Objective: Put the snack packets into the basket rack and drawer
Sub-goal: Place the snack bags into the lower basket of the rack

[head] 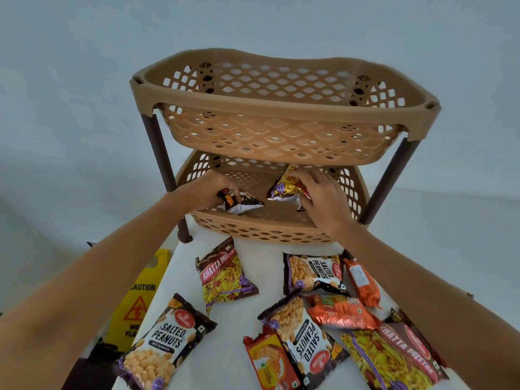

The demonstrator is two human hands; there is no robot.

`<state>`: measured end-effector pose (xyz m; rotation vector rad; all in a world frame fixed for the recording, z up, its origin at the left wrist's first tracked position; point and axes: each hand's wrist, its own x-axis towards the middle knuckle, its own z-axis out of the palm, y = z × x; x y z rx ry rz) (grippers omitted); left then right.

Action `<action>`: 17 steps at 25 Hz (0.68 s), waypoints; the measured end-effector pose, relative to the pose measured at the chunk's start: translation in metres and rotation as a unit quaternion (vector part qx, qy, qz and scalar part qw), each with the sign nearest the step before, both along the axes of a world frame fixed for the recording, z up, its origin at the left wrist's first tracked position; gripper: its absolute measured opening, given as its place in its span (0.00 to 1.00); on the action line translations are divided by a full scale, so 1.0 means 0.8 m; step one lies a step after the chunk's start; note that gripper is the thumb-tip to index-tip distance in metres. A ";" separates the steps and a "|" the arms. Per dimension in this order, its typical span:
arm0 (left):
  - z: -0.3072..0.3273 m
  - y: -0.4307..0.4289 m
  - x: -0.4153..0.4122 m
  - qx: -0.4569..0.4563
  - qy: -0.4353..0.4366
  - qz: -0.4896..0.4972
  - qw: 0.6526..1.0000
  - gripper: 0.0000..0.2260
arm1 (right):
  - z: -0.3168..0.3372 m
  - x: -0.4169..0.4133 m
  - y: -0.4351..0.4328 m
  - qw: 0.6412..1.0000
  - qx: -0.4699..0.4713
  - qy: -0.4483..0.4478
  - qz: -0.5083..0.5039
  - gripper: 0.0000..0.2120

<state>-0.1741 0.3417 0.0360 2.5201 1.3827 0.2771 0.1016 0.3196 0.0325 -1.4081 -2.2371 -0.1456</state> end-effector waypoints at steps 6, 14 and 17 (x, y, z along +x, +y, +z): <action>-0.010 0.023 -0.007 -0.139 -0.006 0.085 0.987 0.25 | -0.006 -0.007 0.032 0.995 -0.099 -0.029 0.004 0.23; -0.025 0.035 0.024 -0.254 0.238 0.194 0.917 0.37 | -0.015 -0.007 0.041 0.987 -0.150 -0.024 0.046 0.24; -0.022 0.042 0.013 -0.238 0.296 0.100 0.920 0.37 | -0.019 -0.007 0.045 0.985 -0.161 0.002 0.061 0.25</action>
